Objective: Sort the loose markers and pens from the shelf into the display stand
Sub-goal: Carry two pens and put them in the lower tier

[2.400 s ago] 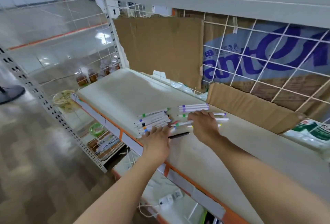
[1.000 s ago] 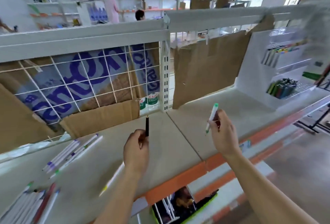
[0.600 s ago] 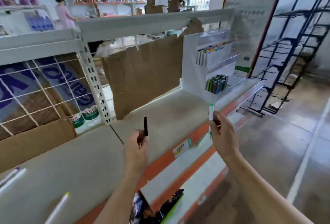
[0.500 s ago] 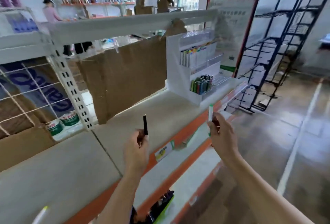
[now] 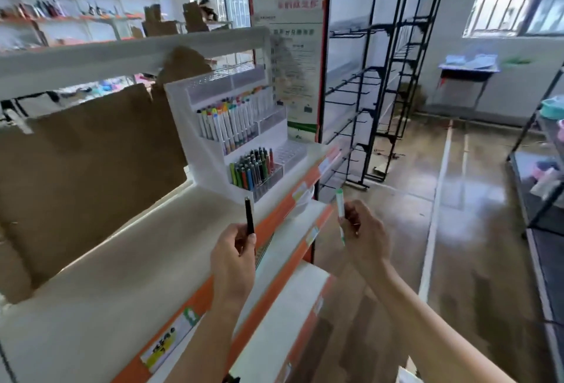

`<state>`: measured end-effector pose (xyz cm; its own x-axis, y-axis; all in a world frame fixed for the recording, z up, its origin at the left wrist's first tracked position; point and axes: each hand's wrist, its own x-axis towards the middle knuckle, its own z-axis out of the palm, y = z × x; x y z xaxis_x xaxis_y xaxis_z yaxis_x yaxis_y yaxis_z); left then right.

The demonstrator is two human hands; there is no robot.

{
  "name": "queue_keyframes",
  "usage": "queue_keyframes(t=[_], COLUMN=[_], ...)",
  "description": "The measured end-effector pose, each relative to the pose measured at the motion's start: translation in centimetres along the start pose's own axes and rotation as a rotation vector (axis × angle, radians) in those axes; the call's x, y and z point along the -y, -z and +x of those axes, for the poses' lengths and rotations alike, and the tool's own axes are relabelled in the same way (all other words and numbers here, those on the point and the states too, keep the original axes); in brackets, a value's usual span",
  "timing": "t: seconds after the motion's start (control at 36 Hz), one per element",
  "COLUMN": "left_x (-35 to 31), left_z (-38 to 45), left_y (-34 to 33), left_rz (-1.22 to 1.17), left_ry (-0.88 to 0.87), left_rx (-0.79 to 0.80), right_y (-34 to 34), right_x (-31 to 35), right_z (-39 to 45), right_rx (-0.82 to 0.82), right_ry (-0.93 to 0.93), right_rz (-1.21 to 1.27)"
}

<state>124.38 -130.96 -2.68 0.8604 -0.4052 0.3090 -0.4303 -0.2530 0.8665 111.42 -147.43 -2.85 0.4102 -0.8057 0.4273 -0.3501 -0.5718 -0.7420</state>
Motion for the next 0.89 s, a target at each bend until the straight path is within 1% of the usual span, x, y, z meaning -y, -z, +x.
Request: queue_keyframes(t=[0.22, 0.33, 0.53, 0.64, 0.78, 0.89], left_x=[0.1, 0.2, -0.3, -0.9, -2.0, -2.6], left_z=[7.8, 11.0, 14.8, 17.2, 20.2, 21.9], left_y=[-5.4, -7.8, -11.2, -13.6, -17.4, -19.5], left_rz=[-0.071, -0.109, -0.075, -0.072, -0.043, -0.010], left_ry=[-0.053, -0.050, -0.048, -0.041, 0.000, 0.055], left_rx=[0.011, 0.058, 0.062, 0.024, -0.065, -0.147], right_y=[-1.9, -2.9, -5.4, -6.7, -7.8, -8.5], right_x=[-2.3, -3.0, -5.3, -6.5, -7.7, -7.7], right_z=[7.6, 11.5, 16.8, 20.7, 26.8, 31.4], right_rx=[-0.048, -0.035, 0.001, 0.019, 0.078, 0.168], right_ry=[-0.015, -0.005, -0.009, 0.009, 0.145, 0.218], right_rz=[-0.019, -0.017, 0.008, 0.004, 0.060, 0.073])
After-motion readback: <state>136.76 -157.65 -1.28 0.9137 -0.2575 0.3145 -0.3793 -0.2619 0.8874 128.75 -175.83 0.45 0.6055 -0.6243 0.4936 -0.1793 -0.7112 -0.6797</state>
